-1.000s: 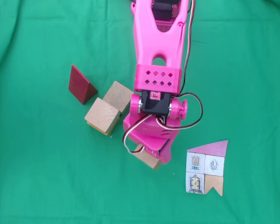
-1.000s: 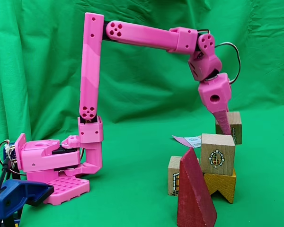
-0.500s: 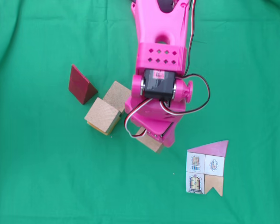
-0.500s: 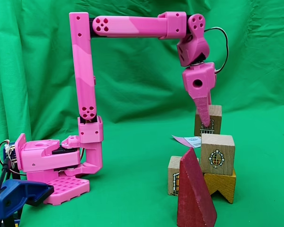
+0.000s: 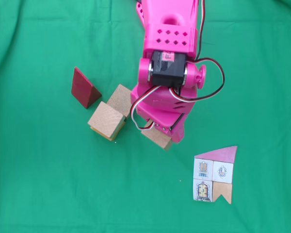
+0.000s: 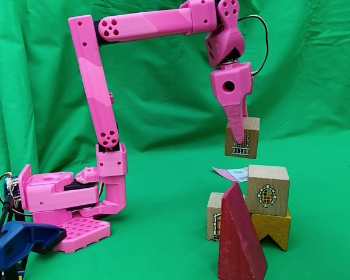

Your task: Grasp some building blocks and build the house on the picture.

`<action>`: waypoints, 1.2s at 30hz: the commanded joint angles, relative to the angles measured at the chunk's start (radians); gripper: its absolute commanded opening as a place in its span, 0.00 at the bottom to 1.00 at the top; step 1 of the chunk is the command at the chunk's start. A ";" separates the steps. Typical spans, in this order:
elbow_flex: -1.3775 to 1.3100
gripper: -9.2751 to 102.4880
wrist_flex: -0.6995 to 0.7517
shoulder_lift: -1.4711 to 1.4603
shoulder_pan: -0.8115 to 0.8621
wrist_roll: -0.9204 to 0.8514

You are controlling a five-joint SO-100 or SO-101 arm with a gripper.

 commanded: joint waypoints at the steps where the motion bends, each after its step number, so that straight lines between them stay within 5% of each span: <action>1: -0.031 0.26 0.005 0.049 0.014 -0.005; 30: -0.044 0.26 0.009 0.081 0.112 -0.011; 36: -0.028 0.26 0.009 0.081 0.120 -0.150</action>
